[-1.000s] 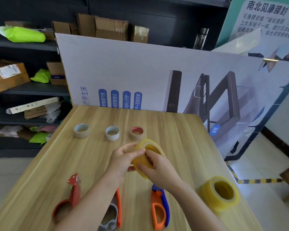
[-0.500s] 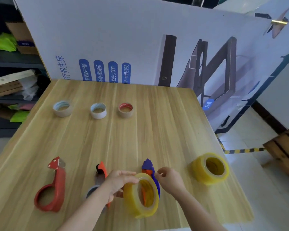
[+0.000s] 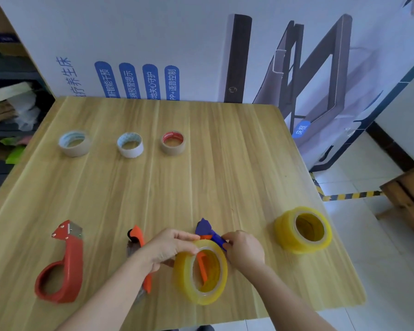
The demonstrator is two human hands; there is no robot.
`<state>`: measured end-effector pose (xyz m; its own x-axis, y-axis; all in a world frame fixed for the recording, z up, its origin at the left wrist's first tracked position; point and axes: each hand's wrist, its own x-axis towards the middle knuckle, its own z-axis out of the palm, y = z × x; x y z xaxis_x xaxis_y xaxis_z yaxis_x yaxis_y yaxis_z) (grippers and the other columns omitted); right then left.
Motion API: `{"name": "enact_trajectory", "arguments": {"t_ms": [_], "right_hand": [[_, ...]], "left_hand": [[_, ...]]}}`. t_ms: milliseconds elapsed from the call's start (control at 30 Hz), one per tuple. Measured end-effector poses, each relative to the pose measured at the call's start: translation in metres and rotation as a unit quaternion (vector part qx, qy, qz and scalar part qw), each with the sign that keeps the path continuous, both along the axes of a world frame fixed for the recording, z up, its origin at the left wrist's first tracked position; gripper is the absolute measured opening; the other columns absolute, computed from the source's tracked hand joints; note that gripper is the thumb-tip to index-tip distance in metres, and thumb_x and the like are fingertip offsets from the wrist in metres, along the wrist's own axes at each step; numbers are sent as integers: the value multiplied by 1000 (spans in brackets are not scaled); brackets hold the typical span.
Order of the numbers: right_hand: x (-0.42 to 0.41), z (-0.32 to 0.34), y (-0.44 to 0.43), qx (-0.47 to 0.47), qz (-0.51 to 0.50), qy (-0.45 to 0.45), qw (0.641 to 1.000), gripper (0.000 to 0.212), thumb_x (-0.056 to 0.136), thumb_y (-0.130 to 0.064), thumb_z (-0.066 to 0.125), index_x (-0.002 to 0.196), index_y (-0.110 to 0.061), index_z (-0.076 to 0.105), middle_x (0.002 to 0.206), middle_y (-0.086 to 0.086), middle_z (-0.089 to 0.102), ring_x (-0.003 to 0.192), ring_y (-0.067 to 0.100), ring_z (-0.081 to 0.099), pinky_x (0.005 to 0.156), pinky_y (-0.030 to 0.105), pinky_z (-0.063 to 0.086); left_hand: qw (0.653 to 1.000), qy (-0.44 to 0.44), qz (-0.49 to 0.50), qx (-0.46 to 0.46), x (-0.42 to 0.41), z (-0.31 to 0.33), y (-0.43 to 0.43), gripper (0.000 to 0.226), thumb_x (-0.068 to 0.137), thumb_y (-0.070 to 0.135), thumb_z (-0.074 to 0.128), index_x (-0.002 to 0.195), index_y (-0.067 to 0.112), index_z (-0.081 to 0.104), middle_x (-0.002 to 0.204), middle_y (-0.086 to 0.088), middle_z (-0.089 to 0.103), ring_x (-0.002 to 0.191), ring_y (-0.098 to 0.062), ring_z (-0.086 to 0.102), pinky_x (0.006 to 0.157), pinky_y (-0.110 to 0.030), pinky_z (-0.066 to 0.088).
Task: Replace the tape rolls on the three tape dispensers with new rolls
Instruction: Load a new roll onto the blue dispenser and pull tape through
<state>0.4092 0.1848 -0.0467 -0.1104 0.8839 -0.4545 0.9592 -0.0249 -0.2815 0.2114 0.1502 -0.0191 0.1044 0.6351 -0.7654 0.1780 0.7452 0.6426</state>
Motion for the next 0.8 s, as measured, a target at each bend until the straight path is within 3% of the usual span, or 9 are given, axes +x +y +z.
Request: {"name": "enact_trajectory", "arguments": {"t_ms": [167, 333, 400, 467, 533, 600, 700, 800], "right_hand": [[6, -5, 6, -23, -60, 53, 997, 27, 92, -25, 52, 110, -32, 71, 102, -4, 70, 90, 16, 66, 69, 30, 57], [8, -7, 7, -45, -53, 90, 994, 27, 94, -27, 49, 110, -29, 70, 105, -3, 71, 76, 15, 62, 62, 25, 51], [4, -8, 3, -34, -42, 90, 995, 27, 94, -30, 49, 114, -27, 68, 106, -3, 70, 83, 17, 63, 67, 28, 52], [0, -12, -4, 37, -9, 69, 997, 27, 93, -33, 51, 115, -25, 65, 107, -2, 65, 95, 19, 61, 69, 29, 49], [-5, -18, -14, 152, 50, 74, 984, 20, 89, -32, 55, 98, -20, 68, 93, -2, 63, 88, 20, 59, 63, 30, 49], [-12, -25, -25, 220, 133, 82, 963, 16, 79, -33, 61, 70, -21, 67, 71, -6, 60, 68, 17, 57, 50, 25, 44], [-22, -37, -41, 230, 219, 66, 946, 34, 69, -48, 60, 49, -22, 55, 50, -10, 53, 52, 13, 50, 45, 21, 37], [-29, -39, -51, 190, 217, 3, 957, 57, 54, -77, 46, 50, -21, 53, 41, -10, 50, 45, 13, 48, 47, 25, 41]], "left_hand": [[998, -49, 41, -11, 13, -21, -2, 35, 77, 9, 74, 108, 26, 72, 92, -5, 75, 77, -15, 65, 70, -28, 52], [998, -32, 51, 16, 16, -44, -2, 37, 80, 4, 72, 112, 22, 69, 108, -2, 71, 98, -10, 62, 70, -13, 44], [997, 1, 65, 34, 16, -52, -3, 30, 84, 5, 69, 109, 21, 69, 104, -3, 69, 97, -13, 61, 72, -14, 45], [995, 52, 66, 55, 17, -61, -3, 25, 85, 8, 69, 107, 21, 67, 101, -1, 66, 96, -13, 59, 77, -18, 46], [989, 111, 48, 79, 16, -68, -4, 24, 85, 14, 70, 106, 24, 67, 104, 1, 65, 101, -14, 59, 84, -23, 46], [977, 184, 18, 109, 16, -72, -4, 24, 82, 21, 73, 105, 25, 69, 108, 1, 63, 102, -15, 59, 90, -28, 47], [970, 210, 7, 124, 16, -72, -5, 30, 82, 25, 72, 111, 20, 69, 113, 0, 62, 102, -14, 59, 91, -28, 46], [971, 206, -2, 122, 17, -71, -10, 35, 88, 30, 64, 121, 18, 64, 119, 2, 63, 107, -14, 58, 92, -28, 46]]}}
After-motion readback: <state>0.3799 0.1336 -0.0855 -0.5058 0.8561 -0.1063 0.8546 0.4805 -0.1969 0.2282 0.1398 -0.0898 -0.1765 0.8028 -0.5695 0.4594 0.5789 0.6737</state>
